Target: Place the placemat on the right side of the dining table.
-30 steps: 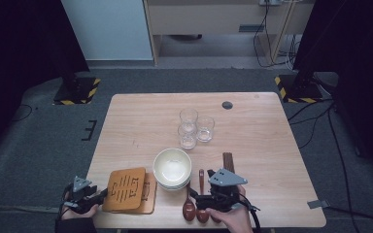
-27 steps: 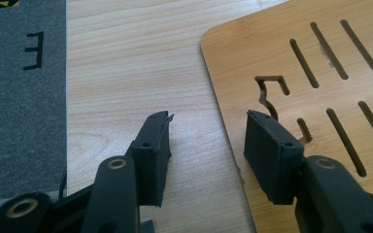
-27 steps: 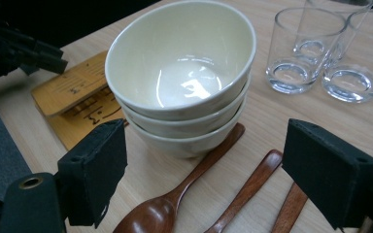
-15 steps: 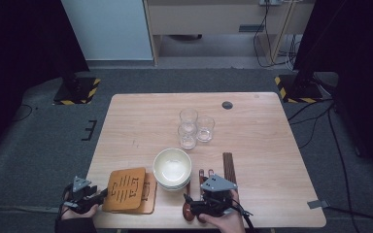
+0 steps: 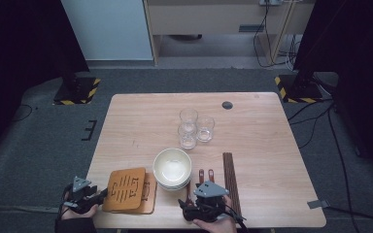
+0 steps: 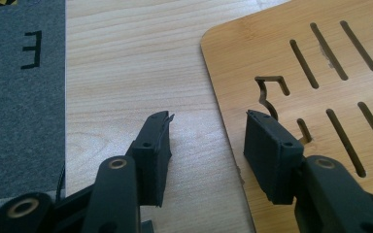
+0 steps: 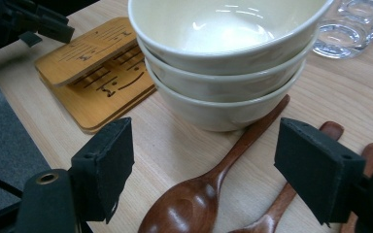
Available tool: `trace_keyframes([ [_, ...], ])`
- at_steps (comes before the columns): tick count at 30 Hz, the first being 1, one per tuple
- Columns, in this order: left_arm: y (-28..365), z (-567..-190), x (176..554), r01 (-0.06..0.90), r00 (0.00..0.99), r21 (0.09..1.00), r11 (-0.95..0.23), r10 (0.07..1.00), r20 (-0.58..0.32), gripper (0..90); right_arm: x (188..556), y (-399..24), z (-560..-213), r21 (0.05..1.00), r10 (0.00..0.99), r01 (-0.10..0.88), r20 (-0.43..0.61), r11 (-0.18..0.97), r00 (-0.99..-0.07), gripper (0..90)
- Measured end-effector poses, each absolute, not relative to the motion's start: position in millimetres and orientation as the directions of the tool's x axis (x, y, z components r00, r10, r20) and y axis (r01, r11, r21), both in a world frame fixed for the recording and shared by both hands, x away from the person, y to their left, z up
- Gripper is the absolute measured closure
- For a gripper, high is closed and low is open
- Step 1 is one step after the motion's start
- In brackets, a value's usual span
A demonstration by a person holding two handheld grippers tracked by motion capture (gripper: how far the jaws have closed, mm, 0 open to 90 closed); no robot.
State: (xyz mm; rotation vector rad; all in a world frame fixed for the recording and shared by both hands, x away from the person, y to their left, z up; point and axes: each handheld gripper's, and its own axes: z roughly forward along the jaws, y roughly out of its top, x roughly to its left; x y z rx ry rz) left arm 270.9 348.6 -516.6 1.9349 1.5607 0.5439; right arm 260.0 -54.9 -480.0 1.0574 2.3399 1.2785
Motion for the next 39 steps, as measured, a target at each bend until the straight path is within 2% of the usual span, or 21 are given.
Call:
trace_keyframes([
  [39,348,-516,271,0.732,0.232,0.667,-0.140,0.972,-0.050,52.8,245,-13,-490,0.809,0.669,0.468,0.129,0.355,-0.732,33.7],
])
